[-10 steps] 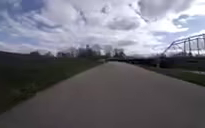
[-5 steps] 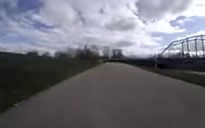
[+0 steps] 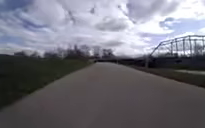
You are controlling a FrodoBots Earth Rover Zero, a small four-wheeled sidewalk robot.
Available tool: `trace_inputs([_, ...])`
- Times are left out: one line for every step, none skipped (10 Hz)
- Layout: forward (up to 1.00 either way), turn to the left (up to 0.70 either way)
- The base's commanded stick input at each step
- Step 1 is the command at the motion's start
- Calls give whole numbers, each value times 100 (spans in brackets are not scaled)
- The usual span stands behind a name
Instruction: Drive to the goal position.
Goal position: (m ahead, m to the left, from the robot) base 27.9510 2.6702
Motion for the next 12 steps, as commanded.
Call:
trace_inputs([100,0])
trace_inputs([100,0])
trace_inputs([100,0])
trace_inputs([100,0])
trace_inputs([100,0])
trace_inputs([100,0])
trace_inputs([100,0])
trace_inputs([100,0])
trace_inputs([100,0])
trace_inputs([100,0])
trace_inputs([100,0])
trace_inputs([100,0])
